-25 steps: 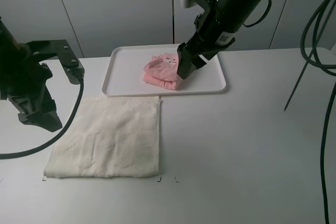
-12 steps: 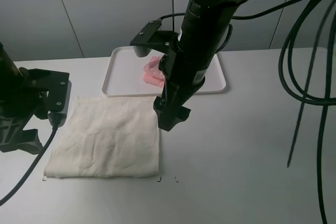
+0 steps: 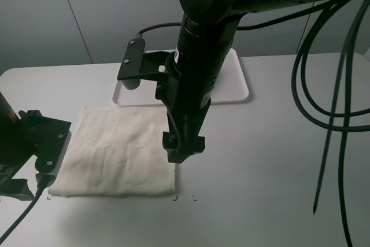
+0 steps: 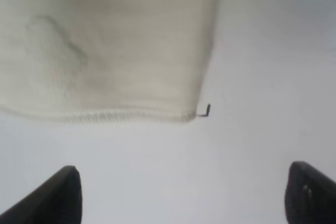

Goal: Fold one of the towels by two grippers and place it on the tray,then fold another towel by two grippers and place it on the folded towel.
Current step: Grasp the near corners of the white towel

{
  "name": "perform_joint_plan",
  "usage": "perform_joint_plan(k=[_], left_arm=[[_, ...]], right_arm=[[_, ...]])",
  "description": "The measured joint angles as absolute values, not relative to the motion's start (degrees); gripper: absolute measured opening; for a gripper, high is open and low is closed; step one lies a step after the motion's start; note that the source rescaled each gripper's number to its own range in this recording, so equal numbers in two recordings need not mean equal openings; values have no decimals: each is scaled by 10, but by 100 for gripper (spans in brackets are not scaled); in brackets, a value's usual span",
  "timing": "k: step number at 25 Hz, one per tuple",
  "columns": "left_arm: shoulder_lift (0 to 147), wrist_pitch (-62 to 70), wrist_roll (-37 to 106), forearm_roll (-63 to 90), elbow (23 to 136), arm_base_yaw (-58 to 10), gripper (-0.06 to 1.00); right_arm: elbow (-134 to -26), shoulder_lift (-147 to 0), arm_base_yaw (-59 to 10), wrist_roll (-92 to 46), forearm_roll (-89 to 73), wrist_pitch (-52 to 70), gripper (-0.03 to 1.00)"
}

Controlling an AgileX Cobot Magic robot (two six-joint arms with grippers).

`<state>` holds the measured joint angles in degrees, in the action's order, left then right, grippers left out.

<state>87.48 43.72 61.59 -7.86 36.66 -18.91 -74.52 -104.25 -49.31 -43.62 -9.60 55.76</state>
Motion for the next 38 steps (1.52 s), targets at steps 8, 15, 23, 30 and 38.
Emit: perform_joint_plan(k=[8, 15, 23, 30, 38], left_arm=[[884, 391, 592, -80, 363, -189, 99], [924, 373, 596, -82, 363, -189, 99], [956, 370, 618, -84, 363, -189, 99], [966, 368, 640, -84, 360, -189, 99], [966, 326, 676, -84, 313, -189, 99]], right_arm=[[-745, -1076, -493, -440, -117, 559, 100], [-745, -1111, -519, -440, -127, 569, 100], [-745, -1133, -566, -440, -87, 547, 100], [-745, -1140, -569, -440, -83, 529, 100], [-745, -1146, -570, -442, -92, 527, 100]])
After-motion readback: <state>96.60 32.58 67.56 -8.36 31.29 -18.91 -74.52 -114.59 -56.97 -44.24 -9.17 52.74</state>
